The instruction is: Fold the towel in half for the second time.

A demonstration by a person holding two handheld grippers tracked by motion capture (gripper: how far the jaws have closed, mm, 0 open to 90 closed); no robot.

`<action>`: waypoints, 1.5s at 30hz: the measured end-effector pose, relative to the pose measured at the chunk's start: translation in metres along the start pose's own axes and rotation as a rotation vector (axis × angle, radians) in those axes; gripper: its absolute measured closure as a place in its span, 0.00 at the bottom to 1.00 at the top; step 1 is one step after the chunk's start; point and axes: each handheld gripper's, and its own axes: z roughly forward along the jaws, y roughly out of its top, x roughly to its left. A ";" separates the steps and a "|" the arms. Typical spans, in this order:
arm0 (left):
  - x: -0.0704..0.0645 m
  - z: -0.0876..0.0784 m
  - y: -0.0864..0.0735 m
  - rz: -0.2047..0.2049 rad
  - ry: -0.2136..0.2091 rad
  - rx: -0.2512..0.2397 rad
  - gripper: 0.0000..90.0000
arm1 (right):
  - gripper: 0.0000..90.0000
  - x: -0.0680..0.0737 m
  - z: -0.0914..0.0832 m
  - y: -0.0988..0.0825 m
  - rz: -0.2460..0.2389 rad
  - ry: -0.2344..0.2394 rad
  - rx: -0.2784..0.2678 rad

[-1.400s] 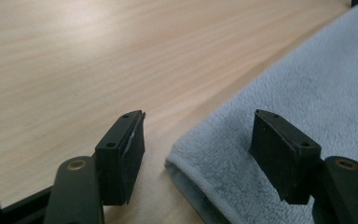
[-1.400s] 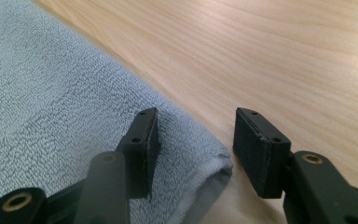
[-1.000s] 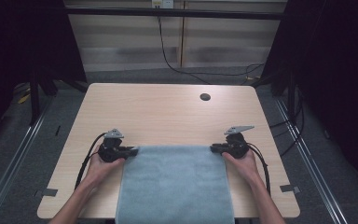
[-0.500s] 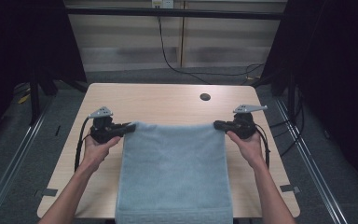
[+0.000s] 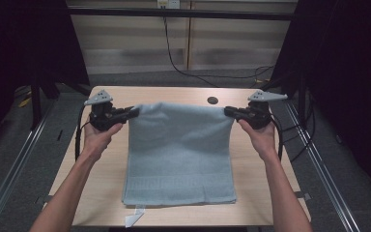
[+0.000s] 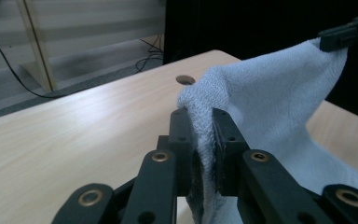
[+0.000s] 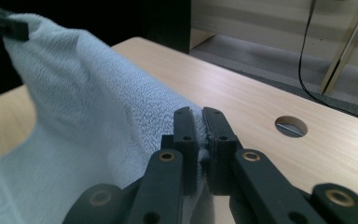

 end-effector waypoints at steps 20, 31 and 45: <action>-0.051 -0.052 -0.077 0.010 -0.105 0.048 0.87 | 0.94 0.058 -0.052 -0.071 -0.052 0.103 0.040; -0.063 -0.057 -0.113 -0.023 -0.128 0.126 0.85 | 0.92 0.072 -0.052 -0.109 -0.022 0.118 0.127; -0.080 -0.076 -0.130 -0.071 -0.145 0.132 0.66 | 0.77 0.087 -0.074 -0.136 0.011 0.155 0.135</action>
